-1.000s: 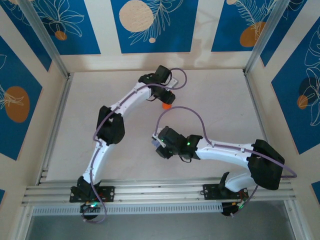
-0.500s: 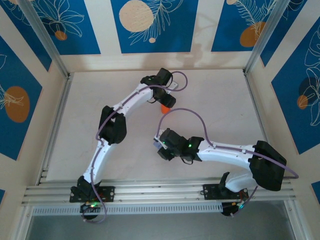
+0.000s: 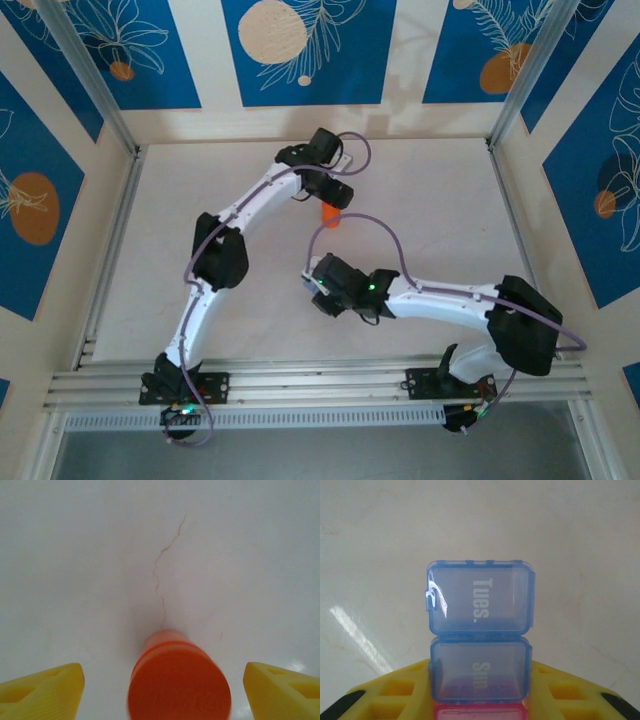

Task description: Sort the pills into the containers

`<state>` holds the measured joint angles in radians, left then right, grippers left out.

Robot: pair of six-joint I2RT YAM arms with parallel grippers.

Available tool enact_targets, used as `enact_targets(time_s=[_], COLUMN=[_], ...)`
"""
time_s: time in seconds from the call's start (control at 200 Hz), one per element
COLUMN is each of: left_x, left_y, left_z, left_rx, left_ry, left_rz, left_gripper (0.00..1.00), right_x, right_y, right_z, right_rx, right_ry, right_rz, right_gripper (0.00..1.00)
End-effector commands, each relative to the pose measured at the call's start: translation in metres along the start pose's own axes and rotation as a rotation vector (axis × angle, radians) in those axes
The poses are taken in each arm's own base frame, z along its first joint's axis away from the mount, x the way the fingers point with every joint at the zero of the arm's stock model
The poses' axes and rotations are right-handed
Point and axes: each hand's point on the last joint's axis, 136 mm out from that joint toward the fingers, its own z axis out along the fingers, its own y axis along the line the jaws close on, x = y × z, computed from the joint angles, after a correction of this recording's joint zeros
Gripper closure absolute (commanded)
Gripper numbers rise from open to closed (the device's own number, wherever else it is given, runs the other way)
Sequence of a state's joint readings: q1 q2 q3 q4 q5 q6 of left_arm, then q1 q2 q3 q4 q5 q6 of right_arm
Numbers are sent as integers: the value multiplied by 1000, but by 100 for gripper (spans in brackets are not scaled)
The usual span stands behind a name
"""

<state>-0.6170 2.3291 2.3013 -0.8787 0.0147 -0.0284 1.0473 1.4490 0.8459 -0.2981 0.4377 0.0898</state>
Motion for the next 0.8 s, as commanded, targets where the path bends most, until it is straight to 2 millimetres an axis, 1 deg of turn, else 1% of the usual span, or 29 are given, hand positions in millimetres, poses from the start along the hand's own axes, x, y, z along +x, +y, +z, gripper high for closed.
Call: enact_targets(time_s=[0.0, 0.015, 0.03, 0.055, 0.065, 0.125, 0.15, 0.16, 0.205, 0.215, 0.25, 0.265, 0.28, 0.355, 0.405, 0.425, 0.44, 0.46, 0.47, 0.505, 0.56, 0.665, 0.745, 0.795], left_x=[-24, -22, -22, -18, -14, -5, 1, 1, 16, 15, 31, 33, 43, 73, 97, 106, 109, 120, 122, 138, 157, 179, 189, 191], left_y=[30, 34, 38, 45, 48, 62, 69, 72, 83, 85, 92, 95, 99, 109, 113, 113, 115, 115, 115, 115, 114, 109, 108, 108], left_z=[-77, -78, -84, -89, -87, -105, -108, -113, -121, -126, -128, -132, -130, -136, -136, -136, -140, -139, -141, -138, -137, -136, -137, -139], left_rx=[-45, -44, -44, -37, -35, -30, -36, -40, -56, -60, -71, -74, -80, -97, -110, -113, -117, -122, -123, -130, -134, -132, -142, -145], left_ry=[-149, -153, -171, -183, -180, -223, -233, -246, -268, -283, -287, -305, -298, -319, -320, -318, -329, -324, -330, -321, -322, -331, -337, -341], left_rz=[-128, -144, -159, -192, -204, -262, -286, -295, -332, -339, -368, -379, -396, -453, -485, -498, -505, -516, -520, -538, -562, -591, -602, -605], left_gripper=[13, 13, 13, 13, 13, 13, 13, 13, 13, 13, 13, 13, 13, 14, 14, 14, 14, 14, 14, 14, 14, 15, 15, 15], right_x=[-24, -24, -26, -26, -27, -28, -28, -28, -28, -27, -27, -27, -26, -23, -22, -21, -21, -19, -19, -17, -12, -9, -11, -17], right_y=[7, 8, 10, 11, 12, 19, 20, 20, 17, 17, 16, 16, 14, 8, 1, -2, -3, -4, -6, -9, -13, -20, -24, -28], right_z=[9, 10, 13, 15, 17, 25, 29, 30, 40, 40, 46, 49, 51, 61, 64, 65, 65, 65, 65, 65, 69, 78, 81, 81], right_rx=[-38, -48, -61, -73, -80, -122, -130, -130, -131, -132, -141, -144, -143, -143, -148, -156, -161, -171, -175, -181, -176, -155, -146, -132], right_ry=[-24, -19, -13, -7, -3, 18, 29, 30, 62, 65, 90, 99, 109, 151, 169, 175, 176, 181, 183, 189, 213, 242, 238, 225], right_rz=[-121, -136, -159, -182, -194, -269, -292, -296, -321, -324, -336, -341, -346, -367, -361, -352, -349, -347, -344, -341, -353, -379, -394, -405], right_gripper=[67, 67, 67, 67, 67, 67, 67, 67, 67, 67, 67, 67, 67, 66, 66, 65, 64, 63, 62, 59, 54, 50, 46, 44])
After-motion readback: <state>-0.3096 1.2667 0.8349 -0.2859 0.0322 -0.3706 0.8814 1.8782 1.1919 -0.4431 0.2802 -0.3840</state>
